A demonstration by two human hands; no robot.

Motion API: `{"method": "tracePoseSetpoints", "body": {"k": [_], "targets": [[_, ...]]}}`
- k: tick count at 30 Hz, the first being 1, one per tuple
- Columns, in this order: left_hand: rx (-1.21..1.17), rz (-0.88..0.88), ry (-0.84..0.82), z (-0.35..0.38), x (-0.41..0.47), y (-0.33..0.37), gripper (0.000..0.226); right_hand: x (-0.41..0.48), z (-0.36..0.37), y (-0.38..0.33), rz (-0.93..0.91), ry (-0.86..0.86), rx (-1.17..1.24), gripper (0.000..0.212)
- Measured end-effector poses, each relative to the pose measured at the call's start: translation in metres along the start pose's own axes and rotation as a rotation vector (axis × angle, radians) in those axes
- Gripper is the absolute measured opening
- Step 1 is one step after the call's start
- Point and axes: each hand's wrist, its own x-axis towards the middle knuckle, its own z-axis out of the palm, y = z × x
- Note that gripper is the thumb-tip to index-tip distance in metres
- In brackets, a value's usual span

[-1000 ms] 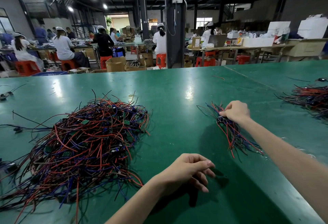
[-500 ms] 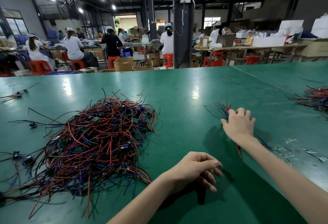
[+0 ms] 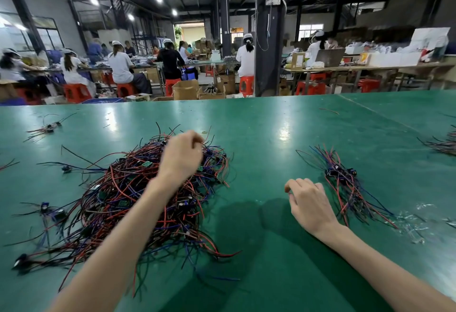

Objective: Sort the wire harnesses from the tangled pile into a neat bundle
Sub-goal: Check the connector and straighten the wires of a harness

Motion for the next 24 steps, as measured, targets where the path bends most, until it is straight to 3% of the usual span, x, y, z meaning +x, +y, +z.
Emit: {"method": "tracePoseSetpoints", "body": {"k": [3,5,6,8,15,20,24], "targets": [[0.37,-0.16,0.122,-0.034,0.024,-0.044,0.026,0.001,0.003,0.001,-0.017,-0.007,0.035,0.021],[0.482,-0.319,0.01,-0.05,0.029,-0.065,0.013,0.002,0.003,0.001,-0.024,-0.024,0.058,0.022],[0.504,-0.36,-0.092,-0.055,0.028,-0.071,0.006,0.002,0.003,0.002,-0.027,-0.033,0.059,0.022],[0.498,-0.357,-0.199,-0.057,0.026,-0.083,0.019,0.003,0.004,0.004,-0.027,-0.053,0.055,0.023],[0.338,-0.287,-0.19,-0.066,0.02,-0.082,0.021,0.003,0.003,0.004,-0.022,-0.078,0.085,0.023],[0.323,-0.221,-0.041,-0.069,0.024,-0.066,0.037,0.002,0.001,0.004,-0.031,-0.069,0.111,0.022],[0.22,-0.098,0.245,-0.082,0.036,-0.048,0.039,0.002,0.0,0.003,-0.037,-0.049,0.144,0.02]]}}
